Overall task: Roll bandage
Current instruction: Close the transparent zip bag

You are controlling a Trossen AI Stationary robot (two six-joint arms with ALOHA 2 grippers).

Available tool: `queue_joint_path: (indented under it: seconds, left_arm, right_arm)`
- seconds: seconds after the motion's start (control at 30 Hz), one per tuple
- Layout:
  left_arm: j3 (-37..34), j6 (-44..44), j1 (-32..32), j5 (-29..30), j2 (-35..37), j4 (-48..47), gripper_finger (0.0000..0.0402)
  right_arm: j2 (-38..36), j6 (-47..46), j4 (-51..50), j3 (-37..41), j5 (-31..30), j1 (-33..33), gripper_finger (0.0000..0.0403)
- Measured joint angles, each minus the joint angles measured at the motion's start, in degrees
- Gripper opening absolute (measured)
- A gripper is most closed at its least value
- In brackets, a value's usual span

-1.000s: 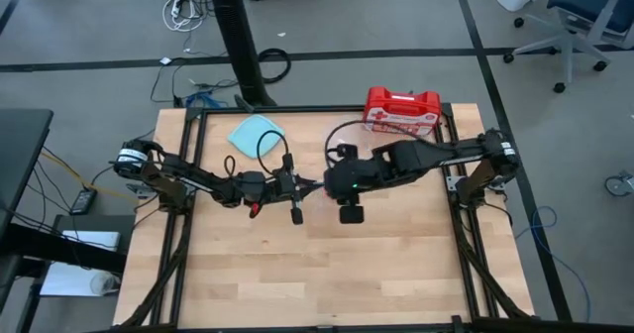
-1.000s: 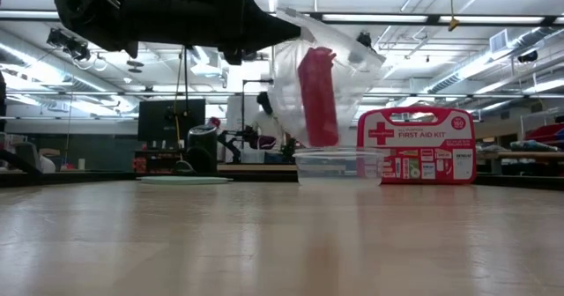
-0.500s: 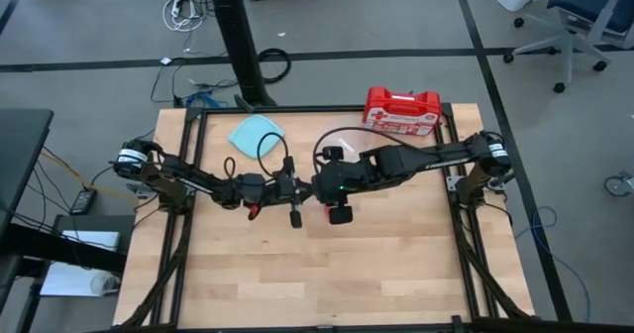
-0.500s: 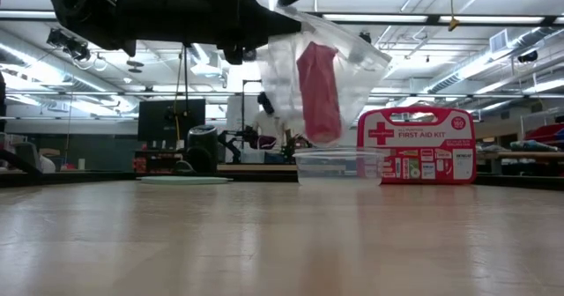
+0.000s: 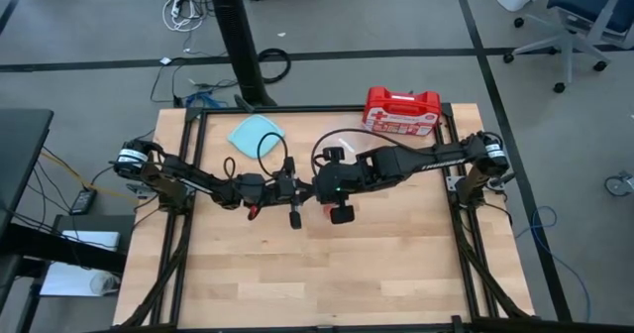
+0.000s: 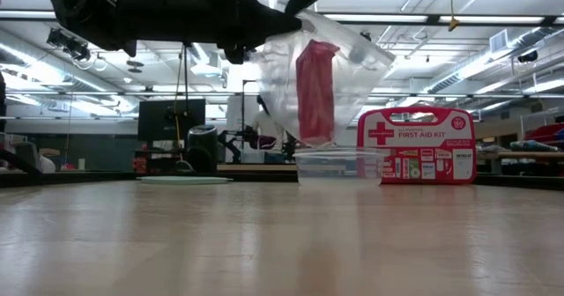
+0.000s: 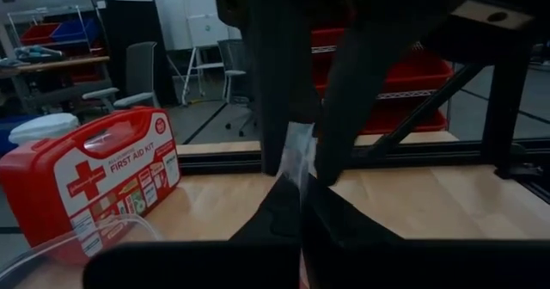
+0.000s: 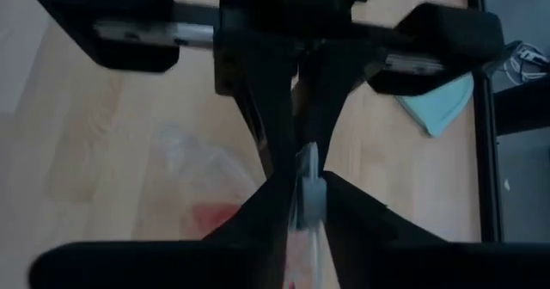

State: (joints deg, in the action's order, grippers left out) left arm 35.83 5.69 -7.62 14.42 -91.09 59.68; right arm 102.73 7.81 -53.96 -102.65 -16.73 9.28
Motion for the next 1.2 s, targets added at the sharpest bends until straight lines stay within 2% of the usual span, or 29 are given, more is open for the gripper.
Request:
queue_joint_path:
  seconds: [0.23, 1.2]
  left_arm:
    - [-0.02, 0.00, 0.00, -0.05, -0.04, 0.18, 0.0001]
    - [0.00, -0.04, -0.07, -0.14, 0.68, 0.42, 0.0001]
  right_arm:
    - [-0.19, -0.07, -1.41, 0.00, -0.02, -0.02, 0.0032]
    - [-0.38, -4.02, -7.72, -0.04, 0.39, -0.02, 0.0036]
